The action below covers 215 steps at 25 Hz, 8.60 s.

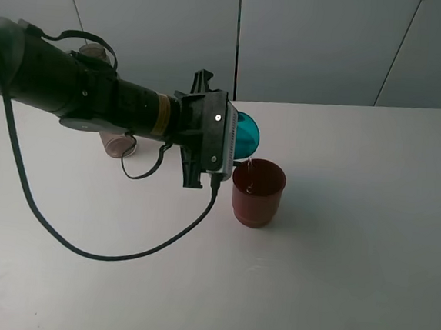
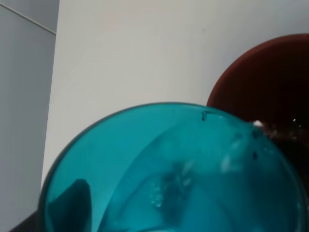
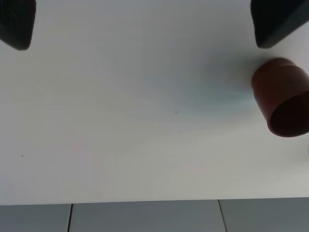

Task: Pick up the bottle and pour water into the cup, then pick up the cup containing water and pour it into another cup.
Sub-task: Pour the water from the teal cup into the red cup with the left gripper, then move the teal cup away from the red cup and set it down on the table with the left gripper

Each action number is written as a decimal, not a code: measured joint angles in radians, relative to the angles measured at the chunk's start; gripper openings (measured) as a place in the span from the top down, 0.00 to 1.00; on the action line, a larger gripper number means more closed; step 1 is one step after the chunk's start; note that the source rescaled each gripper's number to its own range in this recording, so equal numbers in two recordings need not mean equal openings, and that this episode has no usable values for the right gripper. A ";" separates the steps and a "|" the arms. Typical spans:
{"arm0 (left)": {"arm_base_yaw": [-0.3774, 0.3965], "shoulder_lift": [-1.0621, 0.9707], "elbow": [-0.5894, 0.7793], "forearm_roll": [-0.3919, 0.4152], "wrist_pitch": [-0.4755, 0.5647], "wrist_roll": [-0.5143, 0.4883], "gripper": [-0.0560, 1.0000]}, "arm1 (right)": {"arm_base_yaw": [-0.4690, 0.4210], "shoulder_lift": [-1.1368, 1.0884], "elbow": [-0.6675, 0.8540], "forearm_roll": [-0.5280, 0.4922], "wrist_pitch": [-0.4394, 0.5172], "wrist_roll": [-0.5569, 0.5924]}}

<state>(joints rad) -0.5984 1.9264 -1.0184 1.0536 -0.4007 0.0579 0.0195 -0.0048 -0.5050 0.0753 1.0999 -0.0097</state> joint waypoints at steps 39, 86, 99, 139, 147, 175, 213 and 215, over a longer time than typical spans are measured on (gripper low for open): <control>-0.018 -0.008 -0.050 -0.023 0.061 0.313 0.77 | 0.000 0.000 0.000 0.000 0.000 0.000; -0.019 -0.010 -0.074 -0.066 0.010 0.675 0.77 | 0.000 0.000 0.000 0.000 0.000 0.000; -0.019 -0.010 -0.074 -0.066 0.002 0.751 0.77 | 0.000 0.000 0.000 0.000 0.000 0.000; -0.024 -0.012 -0.074 -0.062 -0.053 0.835 0.77 | 0.000 0.000 0.000 0.000 0.000 0.000; -0.028 -0.010 -0.074 -0.062 -0.072 0.861 0.77 | 0.000 0.000 0.000 0.000 0.000 0.000; -0.038 0.032 -0.074 -0.071 -0.106 1.127 0.77 | 0.000 0.000 0.000 0.000 0.000 0.000; 0.207 0.147 -0.079 -0.361 -0.415 -0.112 0.77 | 0.000 0.000 0.000 0.000 0.000 0.000; 0.219 0.186 -0.079 -0.369 -0.455 -0.129 0.77 | 0.000 0.000 0.000 0.000 0.000 0.000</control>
<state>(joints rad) -0.3797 2.1124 -1.0979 0.6845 -0.8562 -0.0709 0.0195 -0.0048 -0.5050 0.0753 1.0999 -0.0097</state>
